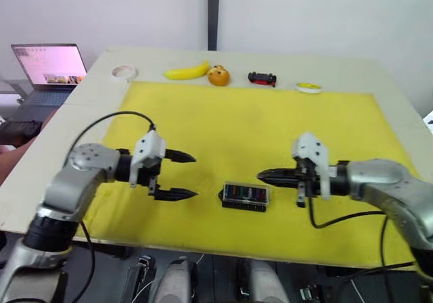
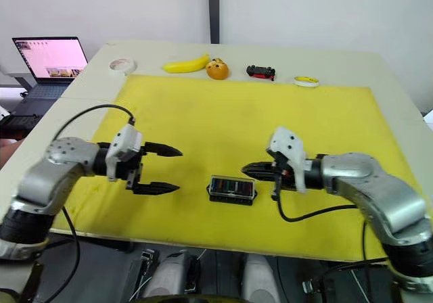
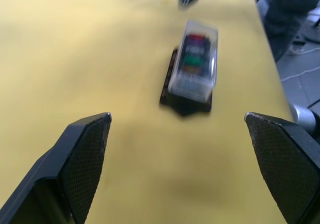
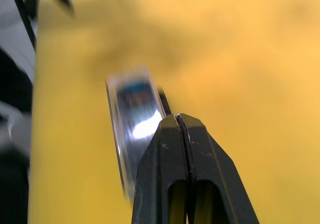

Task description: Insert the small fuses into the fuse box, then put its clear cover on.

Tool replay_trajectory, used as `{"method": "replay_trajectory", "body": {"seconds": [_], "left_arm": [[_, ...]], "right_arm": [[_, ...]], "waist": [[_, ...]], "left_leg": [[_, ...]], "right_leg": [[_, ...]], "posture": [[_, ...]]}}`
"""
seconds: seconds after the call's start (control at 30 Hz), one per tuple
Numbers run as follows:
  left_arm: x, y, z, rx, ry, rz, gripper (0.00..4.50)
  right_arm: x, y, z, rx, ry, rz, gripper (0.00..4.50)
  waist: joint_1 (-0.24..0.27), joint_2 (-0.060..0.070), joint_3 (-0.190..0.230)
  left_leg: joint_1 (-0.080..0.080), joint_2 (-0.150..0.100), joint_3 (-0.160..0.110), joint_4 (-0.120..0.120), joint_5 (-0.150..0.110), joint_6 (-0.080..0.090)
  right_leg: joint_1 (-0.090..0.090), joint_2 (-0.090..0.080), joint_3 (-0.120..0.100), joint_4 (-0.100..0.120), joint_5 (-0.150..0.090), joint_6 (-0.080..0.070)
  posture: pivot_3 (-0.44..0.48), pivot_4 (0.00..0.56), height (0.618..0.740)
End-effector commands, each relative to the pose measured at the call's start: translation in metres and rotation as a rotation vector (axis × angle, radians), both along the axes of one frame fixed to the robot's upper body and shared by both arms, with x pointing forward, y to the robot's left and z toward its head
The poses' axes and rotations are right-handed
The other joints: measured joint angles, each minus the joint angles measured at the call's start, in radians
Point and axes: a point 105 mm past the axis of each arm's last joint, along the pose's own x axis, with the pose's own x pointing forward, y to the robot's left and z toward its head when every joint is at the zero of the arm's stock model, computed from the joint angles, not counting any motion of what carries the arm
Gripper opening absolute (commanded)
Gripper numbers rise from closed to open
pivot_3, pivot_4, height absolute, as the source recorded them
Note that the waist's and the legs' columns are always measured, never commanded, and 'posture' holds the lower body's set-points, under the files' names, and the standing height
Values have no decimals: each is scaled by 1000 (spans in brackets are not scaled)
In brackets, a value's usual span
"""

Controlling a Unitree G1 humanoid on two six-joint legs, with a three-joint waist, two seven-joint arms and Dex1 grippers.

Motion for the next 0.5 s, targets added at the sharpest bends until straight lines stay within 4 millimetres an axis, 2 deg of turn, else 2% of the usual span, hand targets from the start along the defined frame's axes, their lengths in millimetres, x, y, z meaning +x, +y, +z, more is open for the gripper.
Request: {"method": "replay_trajectory", "body": {"seconds": [0.03,0.1,0.17,0.3,0.33,0.4,0.5], "left_arm": [[-10,13,21,11,-13,15,4500],[-15,23,26,33,-1,45,4500],[-23,38,30,66,19,82,4500],[-32,62,37,106,32,155,4500],[-34,68,39,118,31,178,4500],[-36,79,41,144,23,214,4500],[-37,87,43,161,17,254,4500]], "right_arm": [[-11,-32,22,-109,-51,16,538],[-16,-56,32,-182,-50,-4,1265],[-22,-84,44,-245,-46,-48,2268],[-43,-122,54,-345,7,-96,4286],[-47,-132,56,-370,17,-120,4451],[-54,-150,59,-405,29,-168,4451],[-60,-161,62,-417,37,-201,4451]], "waist": [[2,1,1],[1,1,2],[0,0,4],[-1,1,5],[-1,1,6],[-1,1,7],[0,3,8]], "left_leg": [[0,0,0,0,0,0],[-1,-1,0,0,0,0],[-1,-1,2,0,0,0],[0,0,3,0,0,0],[1,0,3,-1,0,0],[1,1,3,-1,0,-1],[1,0,4,-1,0,-1]], "right_leg": [[0,0,0,0,0,0],[0,-1,0,0,-1,2],[0,-1,1,-1,-1,2],[0,0,1,-2,-1,2],[0,0,1,-2,-1,2],[0,0,1,-2,-2,2],[0,-1,1,-3,-2,2]], "posture": [[0,150,737],[0,150,737],[0,150,737],[0,150,737],[0,150,737],[0,150,737],[0,150,737]]}}
